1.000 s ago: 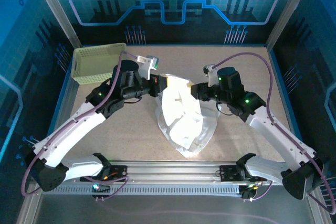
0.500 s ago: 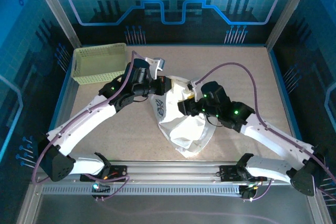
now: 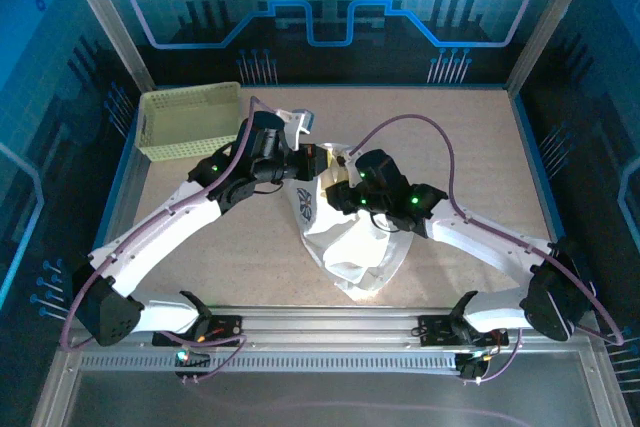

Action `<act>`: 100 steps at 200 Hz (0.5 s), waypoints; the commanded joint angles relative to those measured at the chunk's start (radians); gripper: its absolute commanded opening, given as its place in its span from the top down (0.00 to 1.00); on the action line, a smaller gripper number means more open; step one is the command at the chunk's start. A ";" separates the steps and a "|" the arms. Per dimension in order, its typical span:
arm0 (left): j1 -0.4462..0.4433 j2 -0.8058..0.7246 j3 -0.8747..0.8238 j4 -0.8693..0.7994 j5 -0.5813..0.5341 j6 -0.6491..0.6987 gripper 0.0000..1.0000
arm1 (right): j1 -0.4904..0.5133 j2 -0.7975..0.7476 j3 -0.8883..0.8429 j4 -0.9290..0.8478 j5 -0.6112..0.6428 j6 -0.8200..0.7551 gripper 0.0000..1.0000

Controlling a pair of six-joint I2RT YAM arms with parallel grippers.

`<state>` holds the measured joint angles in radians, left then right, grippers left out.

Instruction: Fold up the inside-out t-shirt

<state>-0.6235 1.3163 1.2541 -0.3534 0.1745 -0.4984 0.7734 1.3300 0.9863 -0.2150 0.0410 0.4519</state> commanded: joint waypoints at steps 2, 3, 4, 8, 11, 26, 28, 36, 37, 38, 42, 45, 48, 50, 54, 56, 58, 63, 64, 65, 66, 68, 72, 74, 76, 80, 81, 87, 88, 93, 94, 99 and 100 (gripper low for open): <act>0.012 -0.015 0.005 0.025 0.015 -0.005 1.00 | 0.010 0.016 0.053 0.042 -0.001 -0.003 0.89; 0.012 -0.015 0.004 0.025 0.014 -0.005 1.00 | 0.010 0.015 0.052 0.041 0.000 -0.003 0.90; 0.012 -0.015 0.004 0.025 0.014 -0.006 1.00 | 0.010 0.014 0.052 0.041 0.001 -0.004 0.91; 0.015 -0.017 0.002 0.025 0.012 -0.007 1.00 | 0.010 0.011 0.051 0.038 0.007 -0.006 0.95; 0.016 -0.017 -0.001 0.025 0.009 -0.007 0.99 | 0.011 0.008 0.051 0.036 0.011 -0.007 0.97; 0.032 -0.017 -0.006 0.008 -0.029 -0.015 0.98 | 0.015 -0.015 0.052 0.013 0.025 -0.023 1.00; 0.036 -0.016 -0.005 0.003 -0.036 -0.020 0.97 | 0.017 -0.020 0.052 0.008 0.026 -0.026 1.00; 0.061 -0.008 -0.005 -0.017 -0.055 -0.039 0.97 | 0.022 -0.038 0.051 -0.009 0.028 -0.045 1.00; 0.064 -0.007 -0.005 -0.018 -0.056 -0.042 0.97 | 0.022 -0.041 0.052 -0.010 0.027 -0.047 1.00; 0.068 -0.005 -0.005 -0.020 -0.057 -0.046 0.97 | 0.024 -0.044 0.052 -0.012 0.028 -0.051 1.00; 0.087 0.003 -0.004 -0.033 -0.058 -0.061 0.98 | 0.029 -0.057 0.050 -0.018 0.029 -0.061 1.00; 0.099 0.010 -0.003 -0.040 -0.058 -0.073 0.97 | 0.033 -0.069 0.047 -0.022 0.031 -0.070 1.00; 0.114 0.017 -0.004 -0.050 -0.056 -0.086 0.97 | 0.035 -0.079 0.043 -0.025 0.033 -0.078 1.00; 0.123 0.023 -0.004 -0.053 -0.054 -0.092 0.97 | 0.038 -0.090 0.041 -0.026 0.034 -0.083 1.00; 0.140 0.036 -0.002 -0.065 -0.051 -0.103 0.98 | 0.042 -0.107 0.036 -0.030 0.037 -0.092 1.00; 0.148 0.042 0.002 -0.073 -0.050 -0.110 0.97 | 0.044 -0.117 0.034 -0.032 0.037 -0.097 1.00; 0.155 0.051 0.005 -0.080 -0.049 -0.111 0.97 | 0.047 -0.126 0.032 -0.032 0.039 -0.103 1.00; 0.170 0.078 0.015 -0.108 -0.049 -0.117 0.97 | 0.051 -0.150 0.024 -0.034 0.042 -0.114 1.00; 0.174 0.083 0.018 -0.114 -0.049 -0.118 0.97 | 0.051 -0.155 0.022 -0.034 0.044 -0.116 1.00; 0.176 0.089 0.022 -0.121 -0.050 -0.118 0.98 | 0.052 -0.160 0.020 -0.034 0.045 -0.117 1.00; 0.178 0.095 0.023 -0.129 -0.050 -0.118 0.98 | 0.052 -0.165 0.019 -0.035 0.047 -0.118 1.00; 0.182 0.107 0.032 -0.141 -0.050 -0.119 0.98 | 0.054 -0.175 0.016 -0.035 0.049 -0.121 1.00; 0.190 0.129 0.047 -0.165 -0.050 -0.116 0.99 | 0.056 -0.195 0.009 -0.035 0.053 -0.126 1.00; 0.193 0.143 0.054 -0.177 -0.049 -0.113 0.99 | 0.055 -0.204 0.005 -0.034 0.054 -0.129 1.00; 0.195 0.157 0.062 -0.186 -0.047 -0.111 0.99 | 0.055 -0.213 0.002 -0.033 0.055 -0.132 1.00; 0.199 0.183 0.076 -0.208 -0.044 -0.105 0.99 | 0.054 -0.231 -0.006 -0.030 0.057 -0.135 1.00; 0.199 0.190 0.080 -0.212 -0.043 -0.104 0.99 | 0.055 -0.235 -0.008 -0.029 0.058 -0.136 1.00; 0.202 0.228 0.101 -0.245 -0.040 -0.100 0.97 | 0.054 -0.255 -0.020 -0.023 0.062 -0.141 1.00; 0.202 0.235 0.105 -0.252 -0.040 -0.099 0.96 | 0.054 -0.258 -0.021 -0.022 0.064 -0.141 1.00; 0.202 0.263 0.122 -0.277 -0.035 -0.098 0.94 | 0.055 -0.267 -0.027 -0.021 0.069 -0.143 1.00; 0.202 0.268 0.123 -0.281 -0.033 -0.098 0.94 | 0.055 -0.268 -0.028 -0.021 0.072 -0.143 1.00; 0.203 0.289 0.134 -0.293 -0.018 -0.097 0.90 | 0.052 -0.269 -0.031 -0.021 0.076 -0.145 1.00; 0.202 0.293 0.136 -0.294 -0.017 -0.096 0.90 | 0.052 -0.269 -0.031 -0.021 0.077 -0.145 1.00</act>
<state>-0.4515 1.4944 1.3258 -0.4969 0.1936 -0.5793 0.8162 1.1248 0.9852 -0.2241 0.0925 0.3546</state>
